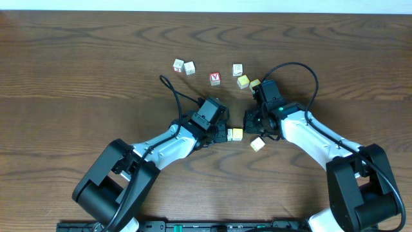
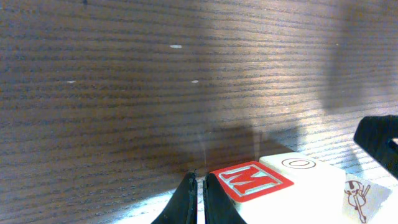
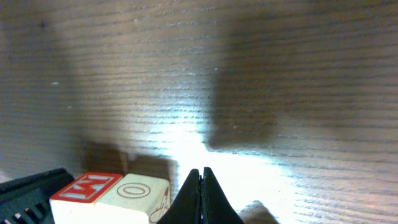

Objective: Lift 3 blocks

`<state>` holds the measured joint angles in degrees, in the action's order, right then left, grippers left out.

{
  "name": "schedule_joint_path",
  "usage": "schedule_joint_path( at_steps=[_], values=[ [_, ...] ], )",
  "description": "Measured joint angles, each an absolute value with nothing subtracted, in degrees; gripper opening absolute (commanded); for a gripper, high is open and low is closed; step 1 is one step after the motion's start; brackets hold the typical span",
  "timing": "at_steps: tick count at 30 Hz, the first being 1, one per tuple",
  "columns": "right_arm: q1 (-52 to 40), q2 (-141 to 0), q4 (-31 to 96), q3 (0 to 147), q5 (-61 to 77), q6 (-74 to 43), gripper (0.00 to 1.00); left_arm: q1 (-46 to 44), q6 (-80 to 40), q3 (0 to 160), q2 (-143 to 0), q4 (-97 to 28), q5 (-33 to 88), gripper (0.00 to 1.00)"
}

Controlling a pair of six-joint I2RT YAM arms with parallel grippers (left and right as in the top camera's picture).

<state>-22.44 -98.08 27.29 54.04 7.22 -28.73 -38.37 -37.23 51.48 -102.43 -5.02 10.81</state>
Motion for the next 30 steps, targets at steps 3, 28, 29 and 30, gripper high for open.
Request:
schedule_joint_path(
  at_steps=[3,28,29,30],
  values=[
    [-23.14,-98.08,26.94,54.04,8.03,-29.1,0.01,-38.37,-37.23,51.48,-102.43,-4.73,10.81,0.07],
    [-26.06,-98.08,30.17,54.33,6.55,-31.27,0.01,-38.48,-37.08,51.48,-102.43,-4.6,11.27,0.07],
    [-25.71,-98.08,31.35,54.61,6.57,-31.27,0.01,-38.48,-37.06,51.48,-102.43,-4.6,11.27,0.07],
    [-25.43,-98.08,32.58,55.02,6.48,-31.27,0.01,-38.48,-37.06,51.48,-102.43,-4.62,11.27,0.07]
  ],
)
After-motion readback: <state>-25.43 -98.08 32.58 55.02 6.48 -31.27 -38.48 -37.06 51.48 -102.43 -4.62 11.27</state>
